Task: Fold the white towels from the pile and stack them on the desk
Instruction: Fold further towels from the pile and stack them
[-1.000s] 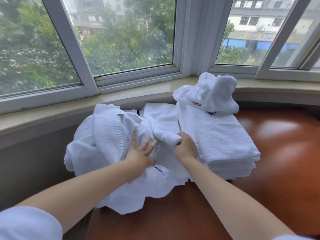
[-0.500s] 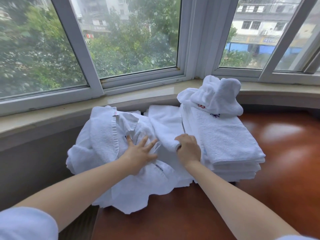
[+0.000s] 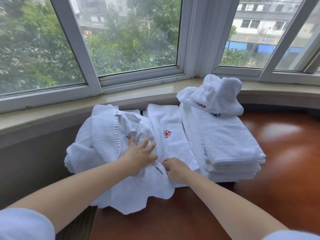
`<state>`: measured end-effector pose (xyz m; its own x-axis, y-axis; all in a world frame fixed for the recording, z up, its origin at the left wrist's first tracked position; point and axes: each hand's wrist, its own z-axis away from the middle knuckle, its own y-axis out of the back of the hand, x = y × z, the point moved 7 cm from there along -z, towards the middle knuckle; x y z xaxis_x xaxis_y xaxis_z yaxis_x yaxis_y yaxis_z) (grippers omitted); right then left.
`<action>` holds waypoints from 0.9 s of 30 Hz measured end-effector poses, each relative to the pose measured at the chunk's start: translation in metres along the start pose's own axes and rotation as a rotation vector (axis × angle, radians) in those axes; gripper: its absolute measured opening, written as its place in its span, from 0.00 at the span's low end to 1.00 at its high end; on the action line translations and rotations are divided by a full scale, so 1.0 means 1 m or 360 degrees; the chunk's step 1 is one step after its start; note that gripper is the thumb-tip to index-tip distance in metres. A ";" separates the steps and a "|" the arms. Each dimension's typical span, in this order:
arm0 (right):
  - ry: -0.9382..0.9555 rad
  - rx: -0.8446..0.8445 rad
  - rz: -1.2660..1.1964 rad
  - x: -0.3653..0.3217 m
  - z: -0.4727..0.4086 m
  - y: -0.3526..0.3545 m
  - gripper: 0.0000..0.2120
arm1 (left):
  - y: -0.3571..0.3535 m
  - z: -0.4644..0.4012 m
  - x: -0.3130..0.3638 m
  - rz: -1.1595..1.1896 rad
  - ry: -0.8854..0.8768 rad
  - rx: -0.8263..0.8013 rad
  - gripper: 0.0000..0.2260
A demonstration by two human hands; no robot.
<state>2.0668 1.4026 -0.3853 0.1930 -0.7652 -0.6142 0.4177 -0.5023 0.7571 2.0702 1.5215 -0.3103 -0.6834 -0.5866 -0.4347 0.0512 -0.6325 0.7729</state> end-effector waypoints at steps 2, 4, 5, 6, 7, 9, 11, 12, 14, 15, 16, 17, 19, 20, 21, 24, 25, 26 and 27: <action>-0.0110 -0.0024 -0.0231 0.004 0.004 -0.003 0.10 | 0.000 -0.001 0.000 -0.0016 -0.0004 -0.0022 0.33; -0.0260 -0.0166 -0.0486 0.006 0.005 -0.007 0.11 | 0.000 -0.002 -0.002 -0.0034 0.0001 -0.0075 0.34; -0.0306 -0.0194 -0.0530 0.007 0.004 -0.005 0.13 | -0.001 -0.003 -0.002 -0.0040 0.0005 -0.0098 0.35; -0.0345 -0.0144 -0.0515 0.008 0.002 0.001 0.15 | -0.001 -0.005 -0.002 -0.0043 0.0006 -0.0123 0.36; -0.0379 -0.0010 -0.0414 0.012 0.001 0.010 0.17 | 0.000 -0.007 -0.002 -0.0041 -0.0001 -0.0154 0.36; -0.0398 0.0140 0.0071 0.018 0.001 0.020 0.21 | 0.001 -0.012 0.000 -0.0024 -0.0006 -0.0224 0.37; -0.0380 0.0002 0.0486 0.021 0.004 0.009 0.22 | 0.002 -0.016 0.005 -0.0030 -0.0002 -0.0297 0.37; -0.0369 -0.0048 0.0559 0.022 0.004 0.005 0.22 | 0.002 -0.018 0.006 -0.0045 -0.0006 -0.0320 0.38; -0.0348 -0.0106 0.0552 0.024 0.005 0.008 0.25 | 0.002 -0.022 0.007 -0.0062 -0.0034 -0.0337 0.39; -0.0332 -0.0162 0.0568 0.025 0.006 0.010 0.29 | 0.003 -0.024 0.007 -0.0064 -0.0055 -0.0338 0.39; -0.0311 -0.0232 0.0633 0.027 0.008 0.010 0.33 | 0.005 -0.024 0.006 -0.0068 -0.0075 -0.0339 0.38; -0.0290 -0.0288 0.0709 0.028 0.011 0.008 0.36 | 0.008 -0.024 0.005 -0.0073 -0.0096 -0.0348 0.38; -0.0276 -0.0338 0.0761 0.028 0.017 0.003 0.35 | 0.011 -0.025 0.004 -0.0069 -0.0128 -0.0413 0.36; -0.0287 -0.0377 0.0710 0.027 0.017 0.003 0.31 | 0.014 -0.026 0.003 -0.0053 -0.0128 -0.0483 0.36; -0.0318 -0.0430 0.0602 0.026 0.016 0.004 0.26 | 0.017 -0.027 0.002 -0.0031 -0.0123 -0.0578 0.36; -0.0462 -0.0417 0.0253 0.019 0.003 0.020 0.21 | 0.034 -0.032 -0.004 0.0102 -0.0062 -0.0855 0.35; -0.0516 -0.0307 0.0163 0.018 -0.002 0.030 0.22 | 0.041 -0.037 -0.007 0.0186 -0.0011 -0.0891 0.32; -0.0555 -0.0180 0.0090 0.017 -0.007 0.038 0.23 | 0.047 -0.043 -0.010 0.0279 0.0037 -0.0870 0.29; -0.0555 -0.0070 0.0094 0.016 -0.012 0.045 0.23 | 0.054 -0.051 -0.014 0.0355 0.0072 -0.0785 0.26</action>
<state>2.0990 1.3724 -0.3640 -0.0934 -0.8877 -0.4509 0.4541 -0.4410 0.7741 2.1198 1.4695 -0.2861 -0.5854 -0.7479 -0.3130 0.5346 -0.6464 0.5445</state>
